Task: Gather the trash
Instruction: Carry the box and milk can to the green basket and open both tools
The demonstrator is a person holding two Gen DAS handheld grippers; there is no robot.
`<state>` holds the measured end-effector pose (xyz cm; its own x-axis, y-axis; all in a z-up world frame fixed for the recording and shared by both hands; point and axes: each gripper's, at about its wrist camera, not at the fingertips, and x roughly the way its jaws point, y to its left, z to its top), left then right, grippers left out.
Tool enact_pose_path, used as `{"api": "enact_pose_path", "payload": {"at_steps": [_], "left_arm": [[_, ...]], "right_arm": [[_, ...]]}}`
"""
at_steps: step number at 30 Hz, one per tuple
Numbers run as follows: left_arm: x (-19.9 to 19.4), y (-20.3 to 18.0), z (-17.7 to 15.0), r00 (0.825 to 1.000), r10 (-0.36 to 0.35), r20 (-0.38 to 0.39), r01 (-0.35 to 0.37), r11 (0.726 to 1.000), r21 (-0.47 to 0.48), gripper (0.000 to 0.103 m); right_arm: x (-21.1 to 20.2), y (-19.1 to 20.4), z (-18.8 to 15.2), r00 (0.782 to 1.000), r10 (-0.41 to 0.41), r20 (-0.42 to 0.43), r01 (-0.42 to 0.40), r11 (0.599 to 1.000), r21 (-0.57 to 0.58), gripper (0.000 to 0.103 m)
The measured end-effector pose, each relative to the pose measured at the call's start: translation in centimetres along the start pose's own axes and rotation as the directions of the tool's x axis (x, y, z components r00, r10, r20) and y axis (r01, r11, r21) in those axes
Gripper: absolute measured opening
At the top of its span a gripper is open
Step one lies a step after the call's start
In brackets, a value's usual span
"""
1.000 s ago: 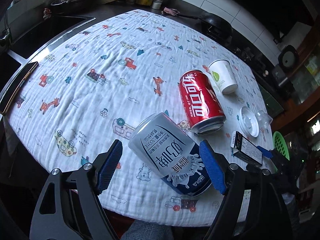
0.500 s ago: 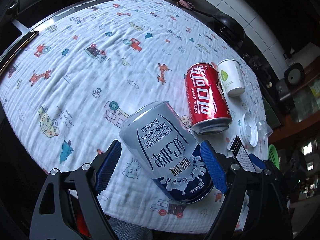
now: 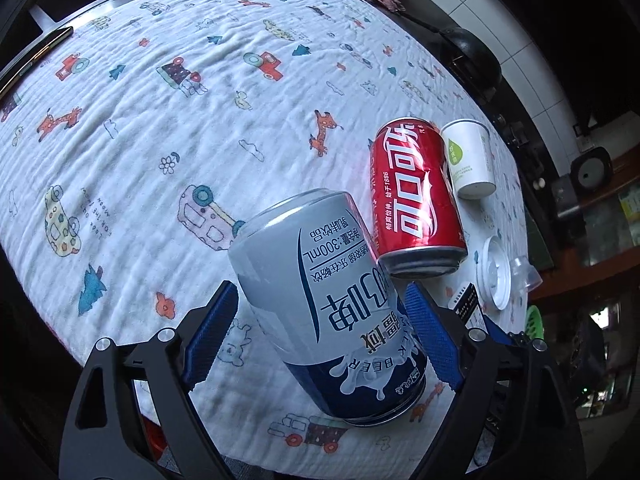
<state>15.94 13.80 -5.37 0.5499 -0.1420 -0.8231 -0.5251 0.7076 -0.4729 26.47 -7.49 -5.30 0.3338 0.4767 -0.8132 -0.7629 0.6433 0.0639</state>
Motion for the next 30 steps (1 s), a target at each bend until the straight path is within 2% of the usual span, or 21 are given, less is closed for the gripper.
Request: {"api": "enact_pose_path", "payload": {"at_steps": [6, 16, 20, 26, 30], "left_arm": [[1.0, 0.1, -0.1, 1.0, -0.003, -0.028, 0.003, 1.0, -0.009, 0.085], [1.0, -0.4, -0.6, 1.0, -0.01, -0.01, 0.01, 0.999, 0.043, 0.082], [0.5, -0.6, -0.9, 1.0, -0.018, 0.009, 0.017, 0.996, 0.083, 0.081], [-1.6, -1.1, -1.2, 0.997, -0.072, 0.024, 0.067, 0.987, 0.144, 0.081], [-3.0, -2.9, -1.5, 0.992, -0.122, 0.026, 0.113, 0.97, 0.214, 0.08]], "right_arm": [[-0.5, 0.5, -0.6, 1.0, -0.015, 0.013, 0.014, 1.0, 0.025, 0.049], [-0.9, 0.9, -1.3, 0.999, -0.04, 0.011, 0.039, 0.998, 0.054, 0.049], [-1.4, 1.1, -1.7, 0.998, -0.054, 0.024, 0.052, 0.996, 0.074, 0.046], [-3.7, 0.8, -2.3, 0.994, -0.063, 0.087, 0.049, 0.987, 0.152, 0.045], [-6.2, -0.2, -3.1, 0.986, -0.099, 0.138, 0.066, 0.972, 0.227, 0.045]]}}
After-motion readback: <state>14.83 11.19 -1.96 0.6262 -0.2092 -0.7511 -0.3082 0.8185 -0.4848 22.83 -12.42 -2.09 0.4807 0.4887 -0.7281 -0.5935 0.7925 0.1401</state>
